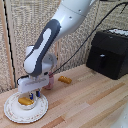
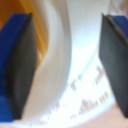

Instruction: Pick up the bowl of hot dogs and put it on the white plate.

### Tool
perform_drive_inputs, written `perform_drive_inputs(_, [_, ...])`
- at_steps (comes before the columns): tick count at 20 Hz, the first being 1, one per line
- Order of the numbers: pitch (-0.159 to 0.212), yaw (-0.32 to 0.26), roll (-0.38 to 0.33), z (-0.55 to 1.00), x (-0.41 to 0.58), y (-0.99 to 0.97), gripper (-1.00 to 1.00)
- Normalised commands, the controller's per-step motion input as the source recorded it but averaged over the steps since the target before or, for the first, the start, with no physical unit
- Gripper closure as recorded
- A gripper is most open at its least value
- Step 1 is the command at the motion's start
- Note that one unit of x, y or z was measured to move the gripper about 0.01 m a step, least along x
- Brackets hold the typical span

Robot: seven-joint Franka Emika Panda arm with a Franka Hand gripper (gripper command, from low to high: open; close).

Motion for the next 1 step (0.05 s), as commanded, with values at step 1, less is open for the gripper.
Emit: perform_drive_inputs(1, [0.133, 0.009, 0.000, 0.76, 0.114, 0.00, -1.00])
